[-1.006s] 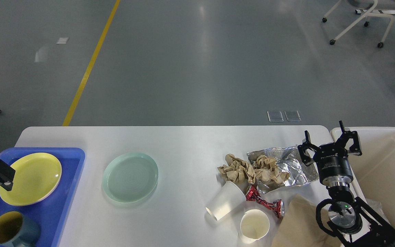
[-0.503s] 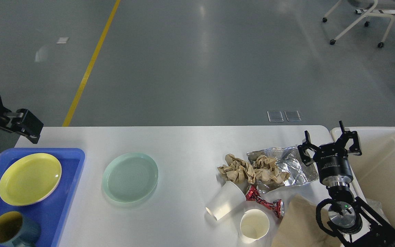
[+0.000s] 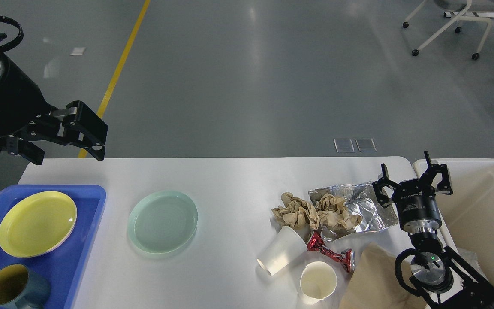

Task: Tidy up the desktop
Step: 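Release the cup and raise the left gripper away, then reach the left gripper to the rim of the pale green plate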

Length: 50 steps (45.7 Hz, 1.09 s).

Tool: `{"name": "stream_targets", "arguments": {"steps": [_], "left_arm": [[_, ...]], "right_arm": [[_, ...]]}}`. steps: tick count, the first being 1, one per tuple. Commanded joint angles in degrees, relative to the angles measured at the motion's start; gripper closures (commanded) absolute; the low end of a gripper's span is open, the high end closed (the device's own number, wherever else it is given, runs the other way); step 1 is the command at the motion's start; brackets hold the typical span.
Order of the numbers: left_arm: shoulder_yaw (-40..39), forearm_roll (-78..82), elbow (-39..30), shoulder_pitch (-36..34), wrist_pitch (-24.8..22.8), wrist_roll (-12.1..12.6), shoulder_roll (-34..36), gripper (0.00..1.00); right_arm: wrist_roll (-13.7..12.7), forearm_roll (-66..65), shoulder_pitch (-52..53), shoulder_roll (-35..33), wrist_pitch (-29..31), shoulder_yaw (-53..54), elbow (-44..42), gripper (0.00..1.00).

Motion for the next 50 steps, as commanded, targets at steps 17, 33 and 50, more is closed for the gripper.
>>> {"name": "stream_targets", "arguments": {"steps": [17,33,50], "left_arm": [[-0.9,0.2,1.4,0.1,1.7,0.1,0.1,0.04],[-5.2,-0.6,4.9,15.0,11.9,0.2,-0.1,0.05],[-12.4,-0.6,17.3,43.0,23.1,0.5,-0.8,0.06]], "right_arm": [[0.0,0.0,0.0,0.0,0.0,0.0,0.0,0.00],[-0.1,0.0,0.0,0.0,0.0,0.0,0.0,0.00],[0.0,0.0,0.0,0.0,0.0,0.0,0.0,0.00]]}}
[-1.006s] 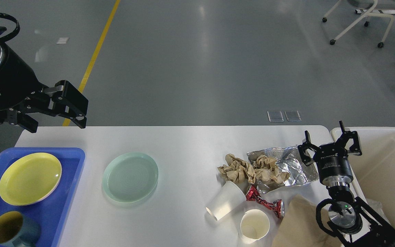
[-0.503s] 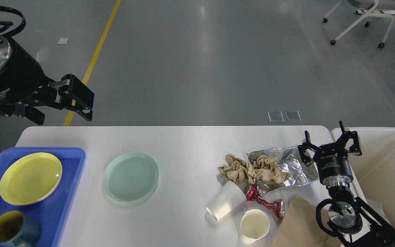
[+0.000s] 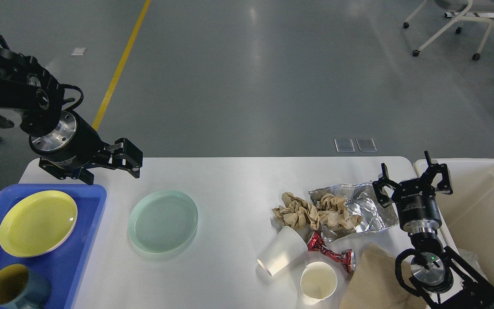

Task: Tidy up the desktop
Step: 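Reach the left gripper to the rim of the pale green plate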

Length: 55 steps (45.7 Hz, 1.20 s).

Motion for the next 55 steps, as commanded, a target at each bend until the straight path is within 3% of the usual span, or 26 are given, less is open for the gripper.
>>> {"name": "stream_targets", "arguments": {"steps": [1,13,23,45,55], "left_arm": [[-2.7,0.0,3.9,9.6,5.9,0.4,-0.7,0.06],[-5.9,-4.9,10.1,26.1,16.2,0.4,-0.7,0.07],[-6.1,-11.0,12.3,34.3,23.9,-0.1,-0.9,0.06],[-11.0,-11.3,21.4,43.8,26.5,0.2,-6.3,0.07],[-11.3,-16.7,21.4,44.5,28.7,0.5,-6.5,0.22]], "right_arm": [[-0.1,0.0,0.0,0.0,0.0,0.0,0.0,0.00],[-0.1,0.0,0.0,0.0,0.0,0.0,0.0,0.00],[0.0,0.0,0.0,0.0,0.0,0.0,0.0,0.00],[-0.1,0.0,0.0,0.0,0.0,0.0,0.0,0.00],[0.0,0.0,0.0,0.0,0.0,0.0,0.0,0.00]]}}
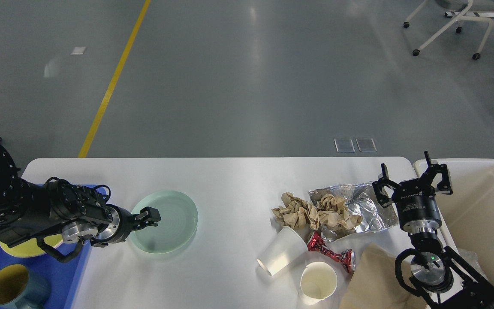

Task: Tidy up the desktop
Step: 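Reach the left gripper to the rim of the pale green plate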

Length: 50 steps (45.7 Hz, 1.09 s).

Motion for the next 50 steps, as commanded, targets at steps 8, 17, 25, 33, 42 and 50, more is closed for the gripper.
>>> {"name": "stream_targets", "arguments": {"steps": [8,17,25,33,42,50], "left_arm": [[-0.1,-10.9,-0.3,0.7,0.0,0.9,-0.2,0.29],[0.0,-16.6,0.0,1.5,0.1,1.6,-0.1,0.28],[0.0,-16.6,0.2,1.6,0.1,1.6,-0.1,0.26],[-0.1,-16.4,0.3,2.1,0.2,1.3,-0.1,0.26],[-0.1,-16.1,0.9,3.1,0.0,1.3,-0.1,0.27],[-0.1,-15.7,2.1,3.6,-0.1,1.7,-0.1,0.32]], "right_arm": [[0.0,0.0,0.0,0.0,0.0,0.0,0.0,0.00],[0.0,0.0,0.0,0.0,0.0,0.0,0.0,0.00],[0.0,0.0,0.0,0.0,0.0,0.0,0.0,0.00],[0.0,0.0,0.0,0.0,0.0,0.0,0.0,0.00],[0.1,0.0,0.0,0.0,0.0,0.0,0.0,0.00],[0.0,0.0,0.0,0.0,0.0,0.0,0.0,0.00]]}}
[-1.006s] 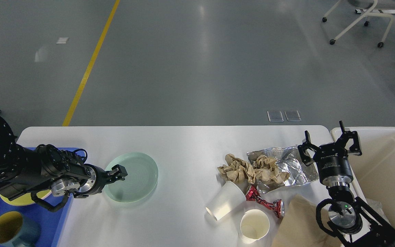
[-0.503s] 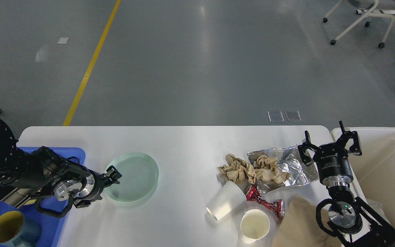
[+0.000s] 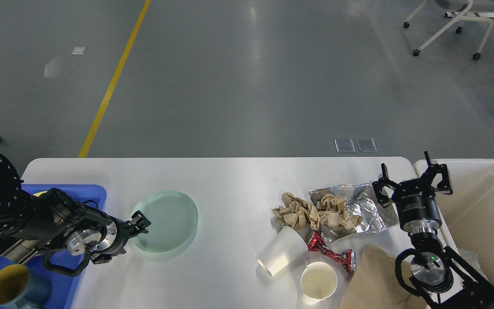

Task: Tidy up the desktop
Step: 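Reach the left gripper to the rim of the pale green plate, then grip the pale green plate rim with the left gripper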

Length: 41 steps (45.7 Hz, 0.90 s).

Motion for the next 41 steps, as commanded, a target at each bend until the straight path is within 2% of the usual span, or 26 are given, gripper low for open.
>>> {"name": "stream_targets", "arguments": {"steps": [1,13,24,41], "left_arm": [[0.0,0.3,0.6,0.1,-0.2,0.2,0.0,0.33],[-0.9,2.7,1.6,1.1,-4.3,0.2,-0.1,0.54],[-1.0,2.7,2.2,1.4,-5.2,0.3,-0.1,0.58],[-1.0,2.7,2.1,1.4,-5.7,0.3,0.0,0.70]], "right_arm": [[0.0,0.0,0.0,0.0,0.0,0.0,0.0,0.00],[0.0,0.0,0.0,0.0,0.0,0.0,0.0,0.00],[0.0,0.0,0.0,0.0,0.0,0.0,0.0,0.00],[-0.1,0.0,0.0,0.0,0.0,0.0,0.0,0.00]]}}
